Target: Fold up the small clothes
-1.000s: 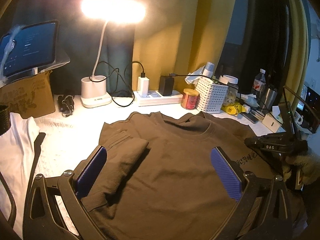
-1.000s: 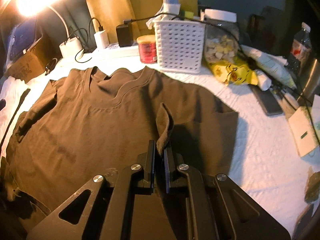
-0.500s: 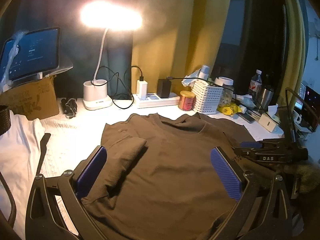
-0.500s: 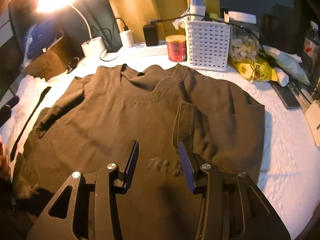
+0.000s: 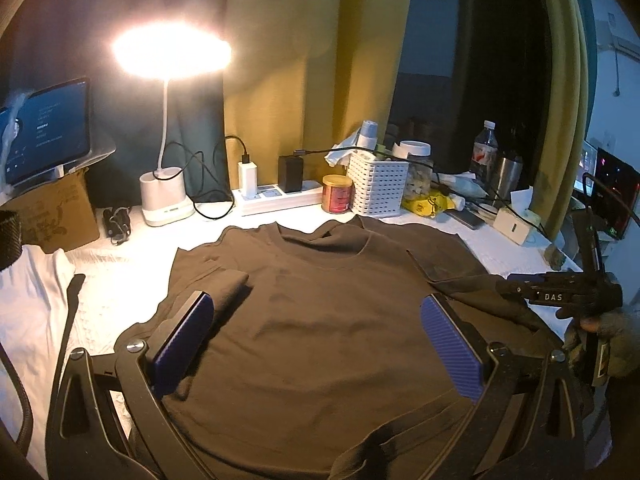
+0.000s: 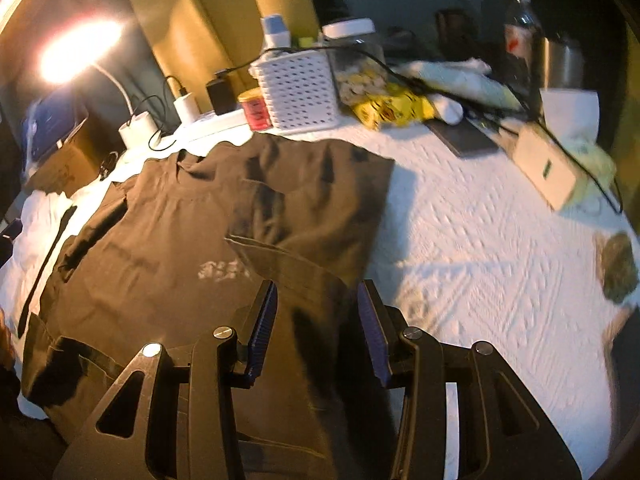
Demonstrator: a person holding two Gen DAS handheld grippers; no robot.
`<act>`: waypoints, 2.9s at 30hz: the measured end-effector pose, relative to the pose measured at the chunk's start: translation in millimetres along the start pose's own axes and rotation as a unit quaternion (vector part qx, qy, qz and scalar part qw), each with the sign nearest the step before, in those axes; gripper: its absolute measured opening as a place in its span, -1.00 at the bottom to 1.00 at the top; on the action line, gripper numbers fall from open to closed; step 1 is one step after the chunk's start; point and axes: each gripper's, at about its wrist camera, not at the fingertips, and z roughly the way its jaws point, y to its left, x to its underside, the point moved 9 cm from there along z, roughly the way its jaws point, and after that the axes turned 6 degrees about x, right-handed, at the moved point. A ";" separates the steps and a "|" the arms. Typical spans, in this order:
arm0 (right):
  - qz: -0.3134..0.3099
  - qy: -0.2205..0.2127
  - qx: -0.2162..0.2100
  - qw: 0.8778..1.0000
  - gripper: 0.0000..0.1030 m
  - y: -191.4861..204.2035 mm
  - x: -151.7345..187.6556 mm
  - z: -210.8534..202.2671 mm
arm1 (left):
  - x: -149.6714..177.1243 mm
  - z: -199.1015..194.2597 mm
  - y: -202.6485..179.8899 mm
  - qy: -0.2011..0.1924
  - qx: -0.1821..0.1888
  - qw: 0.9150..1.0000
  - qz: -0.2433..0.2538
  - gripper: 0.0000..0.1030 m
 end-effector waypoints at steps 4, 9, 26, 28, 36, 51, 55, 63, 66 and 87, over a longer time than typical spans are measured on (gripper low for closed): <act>-0.004 0.007 -0.025 1.000 -0.14 13.5 -0.6 5.3 | -1.2 -0.7 -4.5 0.001 -0.004 1.000 0.004 0.98; -0.039 0.018 -0.057 0.997 -0.14 48.3 4.3 5.7 | -0.4 -2.5 -6.9 0.002 -0.006 1.000 0.004 0.98; -0.080 0.035 -0.047 0.995 -0.14 100.3 28.9 -8.3 | 17.2 -22.3 33.6 -0.001 -0.013 1.000 -0.024 0.98; -0.080 0.031 -0.044 0.995 -0.14 104.3 26.7 -10.3 | 19.0 -23.4 43.2 0.002 -0.011 0.999 -0.030 0.98; -0.078 0.019 -0.022 0.996 0.68 120.0 17.3 -7.3 | 29.8 -23.5 96.8 0.023 -0.026 0.998 -0.059 0.98; -0.082 0.031 -0.004 0.996 0.68 143.8 8.1 13.2 | 53.9 15.1 180.1 0.089 -0.043 0.992 -0.076 0.97; -0.070 0.035 0.010 0.997 0.68 137.7 6.3 17.6 | 62.4 31.1 192.7 0.113 -0.023 0.989 -0.094 0.66; -0.060 0.038 0.015 0.997 0.68 134.1 4.2 23.4 | 72.6 43.5 183.3 0.150 0.021 0.984 -0.088 0.14; -0.059 0.039 0.008 0.997 0.68 135.9 4.7 24.9 | 73.3 44.1 181.3 0.153 0.023 0.984 -0.084 -0.40; -0.014 0.010 -0.011 1.000 0.68 82.5 13.8 3.3 | 47.2 46.2 77.7 0.145 0.088 0.985 0.001 -0.93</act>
